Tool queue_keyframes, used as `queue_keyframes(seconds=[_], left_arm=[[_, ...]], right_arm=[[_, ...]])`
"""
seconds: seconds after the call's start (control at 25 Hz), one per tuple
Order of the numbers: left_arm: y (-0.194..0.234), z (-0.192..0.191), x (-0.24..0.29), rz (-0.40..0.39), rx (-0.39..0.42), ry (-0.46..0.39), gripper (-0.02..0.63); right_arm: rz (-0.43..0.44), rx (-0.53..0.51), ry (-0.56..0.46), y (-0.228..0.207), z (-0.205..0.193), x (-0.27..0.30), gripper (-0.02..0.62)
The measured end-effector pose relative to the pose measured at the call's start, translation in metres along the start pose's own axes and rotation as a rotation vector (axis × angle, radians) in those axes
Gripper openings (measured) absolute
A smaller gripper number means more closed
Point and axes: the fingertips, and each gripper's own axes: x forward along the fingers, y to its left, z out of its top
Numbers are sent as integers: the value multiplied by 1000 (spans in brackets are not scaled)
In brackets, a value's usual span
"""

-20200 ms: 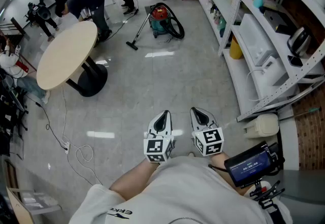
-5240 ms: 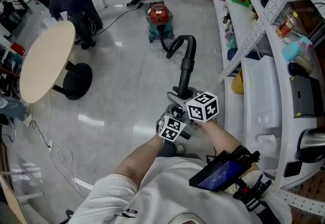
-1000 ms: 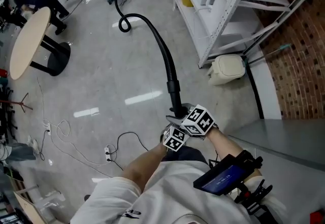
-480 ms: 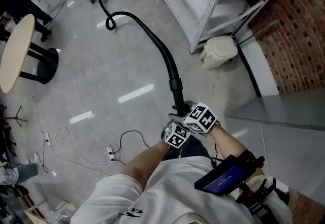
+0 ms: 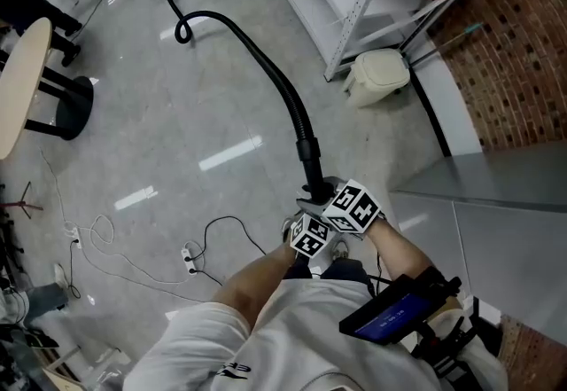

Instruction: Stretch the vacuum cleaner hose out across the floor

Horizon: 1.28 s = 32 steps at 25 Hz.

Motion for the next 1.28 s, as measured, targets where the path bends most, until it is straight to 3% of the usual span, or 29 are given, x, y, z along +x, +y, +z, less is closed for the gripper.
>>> queue_keyframes(seconds=[0.28, 0.88, 1.28], left_arm=[[-48, -22, 22, -36, -21, 22, 124], [-178, -68, 102, -53, -146, 36, 124], [-246, -100, 160, -12, -248, 33, 126]], right_arm=[[12, 38, 16, 7, -50, -15, 141], [97, 51, 134, 21, -200, -63, 139], [158, 32, 167, 24, -287, -89, 136]])
